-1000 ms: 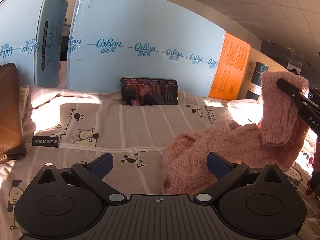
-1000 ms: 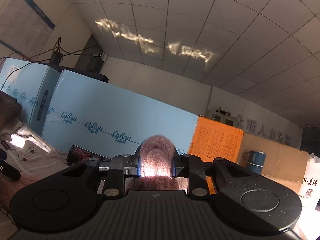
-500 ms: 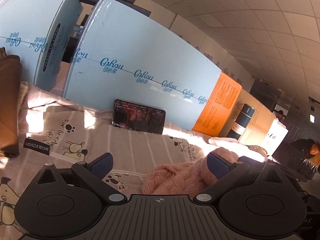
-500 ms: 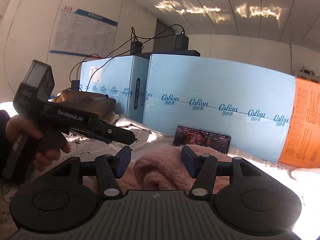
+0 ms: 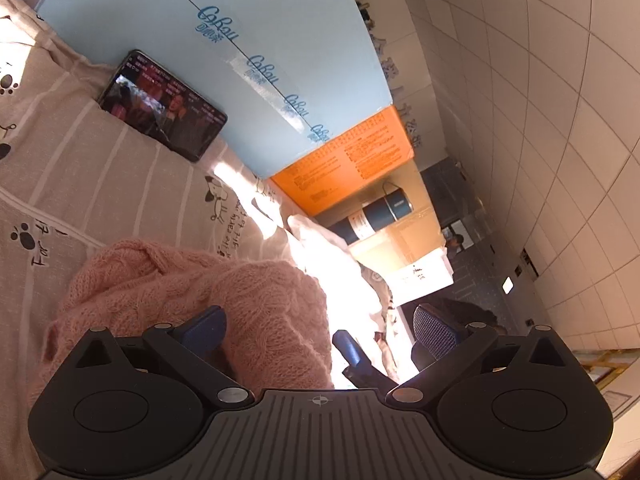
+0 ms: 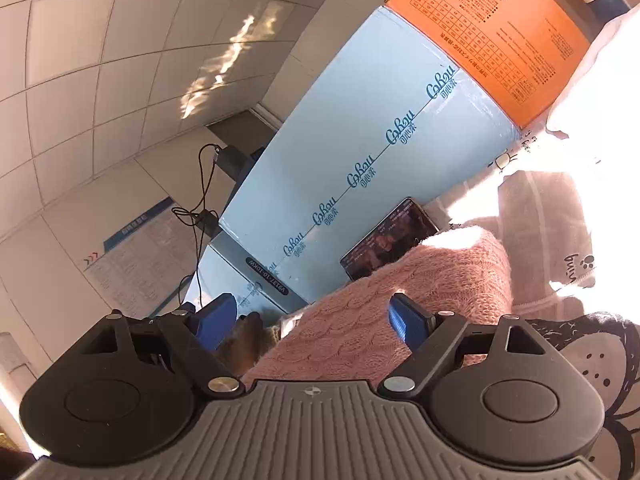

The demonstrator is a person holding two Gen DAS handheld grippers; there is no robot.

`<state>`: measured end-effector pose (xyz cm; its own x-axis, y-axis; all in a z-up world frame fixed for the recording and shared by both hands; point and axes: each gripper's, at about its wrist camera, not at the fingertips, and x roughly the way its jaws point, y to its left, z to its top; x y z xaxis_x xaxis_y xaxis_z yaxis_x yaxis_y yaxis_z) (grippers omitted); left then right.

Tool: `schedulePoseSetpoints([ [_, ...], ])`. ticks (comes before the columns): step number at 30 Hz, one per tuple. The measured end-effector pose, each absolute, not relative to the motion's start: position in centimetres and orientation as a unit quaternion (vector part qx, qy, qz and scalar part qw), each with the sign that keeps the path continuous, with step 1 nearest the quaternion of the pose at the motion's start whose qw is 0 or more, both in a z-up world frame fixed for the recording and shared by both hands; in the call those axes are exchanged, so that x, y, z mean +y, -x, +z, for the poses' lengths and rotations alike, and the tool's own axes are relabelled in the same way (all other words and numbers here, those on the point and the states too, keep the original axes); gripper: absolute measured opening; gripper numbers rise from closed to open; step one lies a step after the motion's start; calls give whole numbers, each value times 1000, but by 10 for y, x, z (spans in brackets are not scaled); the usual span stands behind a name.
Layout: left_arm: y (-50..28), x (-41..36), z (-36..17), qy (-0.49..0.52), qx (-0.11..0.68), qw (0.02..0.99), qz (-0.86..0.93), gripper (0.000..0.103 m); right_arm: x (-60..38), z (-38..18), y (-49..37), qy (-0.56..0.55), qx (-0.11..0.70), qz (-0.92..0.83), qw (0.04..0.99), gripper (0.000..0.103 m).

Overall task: Fold clothes
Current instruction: 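Grasp the pink sweater with the left gripper while the right gripper holds it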

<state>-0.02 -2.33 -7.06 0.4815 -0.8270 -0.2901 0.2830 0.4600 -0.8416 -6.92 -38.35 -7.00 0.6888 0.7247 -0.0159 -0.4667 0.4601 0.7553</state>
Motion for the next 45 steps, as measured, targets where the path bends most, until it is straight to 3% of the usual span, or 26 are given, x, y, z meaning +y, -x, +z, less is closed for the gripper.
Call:
schedulePoseSetpoints([
  [5,-19,-52,-78,351,419,754,-365,98,-376,-70,73,-365,183,387,827,84],
  [8,-25,-64,-85,330,432,752,-372,84,-374,-72,73,-360,194,387,826,84],
  [10,-30,-70,-92,323,446,749,-368,68,-375,-73,72,-360,200,385,826,84],
  [24,-37,-78,-94,300,466,744,-374,66,-362,-76,62,-329,238,406,819,84],
  [27,-36,-83,-93,284,455,751,-385,34,-358,-74,65,-315,237,420,818,84],
  [28,-34,-84,-91,279,444,756,-393,30,-358,-73,65,-311,236,422,818,84],
  [39,21,-106,-34,162,207,819,-510,23,-378,-64,84,-344,134,477,798,91],
  [45,16,-74,-60,232,229,820,-471,19,-376,-66,79,-339,152,473,799,92],
])
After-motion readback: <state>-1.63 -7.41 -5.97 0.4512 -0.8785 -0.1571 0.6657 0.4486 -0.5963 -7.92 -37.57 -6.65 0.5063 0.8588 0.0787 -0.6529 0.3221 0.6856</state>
